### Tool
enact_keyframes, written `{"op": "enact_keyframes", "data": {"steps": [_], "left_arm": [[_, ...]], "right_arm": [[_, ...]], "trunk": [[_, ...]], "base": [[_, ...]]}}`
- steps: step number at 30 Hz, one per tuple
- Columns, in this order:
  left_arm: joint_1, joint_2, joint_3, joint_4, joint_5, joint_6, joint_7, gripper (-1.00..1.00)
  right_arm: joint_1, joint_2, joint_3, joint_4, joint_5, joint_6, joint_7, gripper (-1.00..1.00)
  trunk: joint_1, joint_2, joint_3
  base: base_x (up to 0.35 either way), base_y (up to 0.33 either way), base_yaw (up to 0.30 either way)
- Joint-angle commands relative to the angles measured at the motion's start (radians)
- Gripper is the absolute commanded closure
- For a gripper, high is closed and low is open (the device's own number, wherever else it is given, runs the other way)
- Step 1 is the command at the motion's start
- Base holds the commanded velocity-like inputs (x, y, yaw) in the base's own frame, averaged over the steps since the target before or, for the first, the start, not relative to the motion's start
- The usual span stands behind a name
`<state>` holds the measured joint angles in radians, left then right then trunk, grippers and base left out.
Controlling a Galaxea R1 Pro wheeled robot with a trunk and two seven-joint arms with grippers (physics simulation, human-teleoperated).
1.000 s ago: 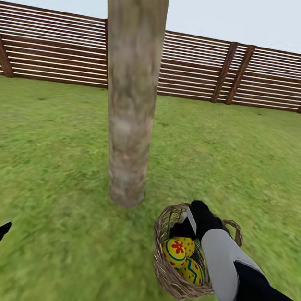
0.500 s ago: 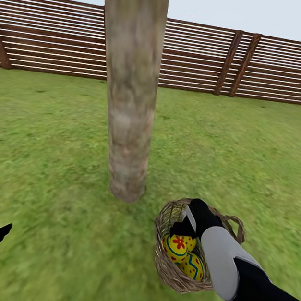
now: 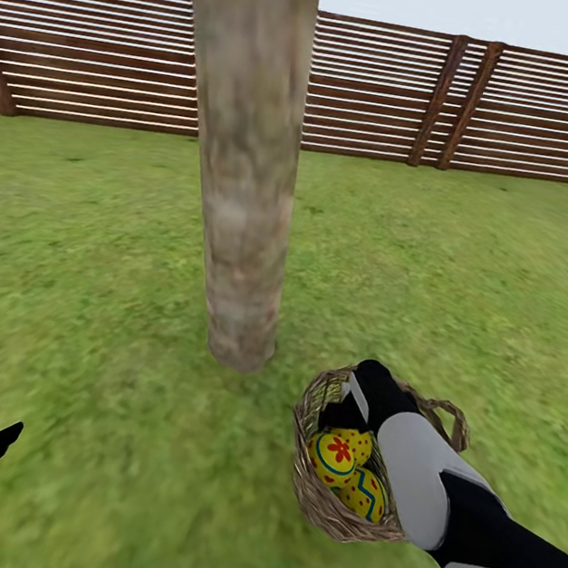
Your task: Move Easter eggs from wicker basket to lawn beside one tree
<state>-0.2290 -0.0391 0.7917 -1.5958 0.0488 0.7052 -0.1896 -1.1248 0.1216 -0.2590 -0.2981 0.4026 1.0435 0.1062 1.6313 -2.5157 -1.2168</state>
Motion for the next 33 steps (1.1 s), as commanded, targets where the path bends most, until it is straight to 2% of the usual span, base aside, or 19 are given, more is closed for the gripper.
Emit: {"op": "enact_keyframes", "data": {"steps": [1,12,18,20,23,27,33], "left_arm": [[-0.001,-0.001,0.003,-0.001,0.005,0.006,-0.004,-1.0],[-0.001,-0.001,0.003,-0.001,0.005,0.007,-0.004,-1.0],[-0.001,-0.001,0.003,-0.001,0.005,0.007,-0.004,-1.0],[-0.013,-0.005,0.014,-0.012,0.016,0.018,0.008,-1.0],[-0.029,-0.005,0.031,-0.029,0.021,0.035,0.025,-1.0],[-0.047,-0.005,0.053,-0.043,0.021,0.042,0.047,-1.0],[-0.047,-0.005,0.068,-0.043,0.021,0.042,0.081,-1.0]], "right_arm": [[-0.002,0.001,-0.005,-0.002,0.011,0.004,0.009,-1.0],[-0.003,-0.002,-0.005,-0.003,0.01,0.004,0.012,-1.0],[-0.003,-0.001,-0.004,-0.003,0.01,0.004,0.012,-1.0],[-0.014,0.011,-0.015,-0.015,0.02,0.004,0.024,-1.0],[-0.031,0.012,-0.031,-0.032,0.036,0.004,0.024,-1.0],[-0.054,0.012,-0.031,-0.054,0.059,0.004,0.024,-1.0],[-0.088,0.012,-0.031,-0.077,0.059,0.004,0.024,-1.0]], "trunk": [[0.0,0.0,-0.001],[0.0,0.0,-0.001],[0.002,-0.002,-0.02],[0.002,-0.002,-0.02],[0.002,-0.002,-0.02],[0.002,-0.002,-0.02],[0.002,-0.002,-0.02]], "base": [[0.0,0.0,0.0],[0.0,0.0,0.0],[0.0,0.0,0.0],[0.0,0.0,0.0],[0.0,0.0,0.0],[0.0,0.0,0.0],[0.0,0.0,0.0]]}}
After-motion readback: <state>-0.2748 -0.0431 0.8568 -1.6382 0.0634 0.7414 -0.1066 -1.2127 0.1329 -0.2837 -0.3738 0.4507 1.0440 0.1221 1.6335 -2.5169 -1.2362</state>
